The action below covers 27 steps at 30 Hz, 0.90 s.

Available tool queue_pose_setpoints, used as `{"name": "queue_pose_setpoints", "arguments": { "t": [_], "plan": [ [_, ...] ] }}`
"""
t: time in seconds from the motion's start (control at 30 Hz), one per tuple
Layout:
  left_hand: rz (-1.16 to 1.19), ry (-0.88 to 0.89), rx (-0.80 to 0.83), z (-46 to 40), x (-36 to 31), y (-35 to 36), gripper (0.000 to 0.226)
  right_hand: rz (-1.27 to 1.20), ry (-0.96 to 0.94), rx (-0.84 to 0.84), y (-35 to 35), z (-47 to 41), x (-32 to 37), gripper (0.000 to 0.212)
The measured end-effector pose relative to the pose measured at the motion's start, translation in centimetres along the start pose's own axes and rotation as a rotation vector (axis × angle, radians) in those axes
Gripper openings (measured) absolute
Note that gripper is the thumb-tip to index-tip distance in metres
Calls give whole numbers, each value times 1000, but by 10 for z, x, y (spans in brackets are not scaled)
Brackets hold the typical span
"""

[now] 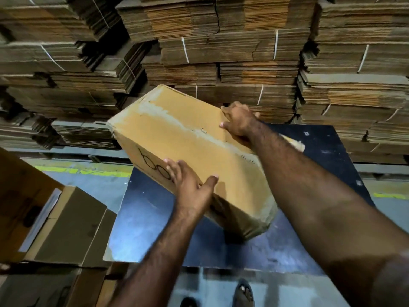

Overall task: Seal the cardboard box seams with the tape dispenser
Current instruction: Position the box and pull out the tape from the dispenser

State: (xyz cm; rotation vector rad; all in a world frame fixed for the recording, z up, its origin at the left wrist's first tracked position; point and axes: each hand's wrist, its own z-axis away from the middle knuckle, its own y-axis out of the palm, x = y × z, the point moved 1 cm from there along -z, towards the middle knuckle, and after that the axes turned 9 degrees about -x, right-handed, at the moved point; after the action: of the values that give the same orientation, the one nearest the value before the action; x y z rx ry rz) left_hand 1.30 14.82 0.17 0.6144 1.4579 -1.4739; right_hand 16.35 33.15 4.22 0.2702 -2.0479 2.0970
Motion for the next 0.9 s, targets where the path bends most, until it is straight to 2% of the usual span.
{"name": "queue_pose_setpoints", "arguments": {
  "t": [0.07,0.13,0.2,0.23,0.27,0.33,0.43,0.53,0.63,0.73,0.8,0.9],
  "plan": [
    [155,-57,79,9,-9,5,108,80,27,-35,-3,-5,-1,56],
    [159,-25,33,11,-17,-4,90,97,36,-136,0,8,-3,49],
    [-43,223,-154,-8,-24,-24,60,37,45,-251,13,39,1,50],
    [-147,353,-227,-25,-27,-37,53,0,49,-264,22,58,7,56],
    [-252,442,-235,-49,-29,-48,53,-17,44,-246,31,77,15,65],
    [-544,523,-77,-95,-27,-66,65,1,28,-187,47,107,29,78],
    [-845,527,154,-128,-11,-72,79,53,12,-155,53,118,29,84],
    [-957,543,125,-108,4,-56,80,68,-40,-101,47,119,7,86],
    [-974,484,47,-70,1,-35,77,93,-134,-70,40,129,-22,86],
    [-957,468,90,-38,-12,-26,79,130,-204,-44,29,143,-54,86],
    [-933,524,102,-26,-16,-30,74,151,-217,-52,19,150,-69,83],
    [-834,688,-28,-28,-15,-45,54,201,-165,-117,13,155,-61,77]
  ]
}}
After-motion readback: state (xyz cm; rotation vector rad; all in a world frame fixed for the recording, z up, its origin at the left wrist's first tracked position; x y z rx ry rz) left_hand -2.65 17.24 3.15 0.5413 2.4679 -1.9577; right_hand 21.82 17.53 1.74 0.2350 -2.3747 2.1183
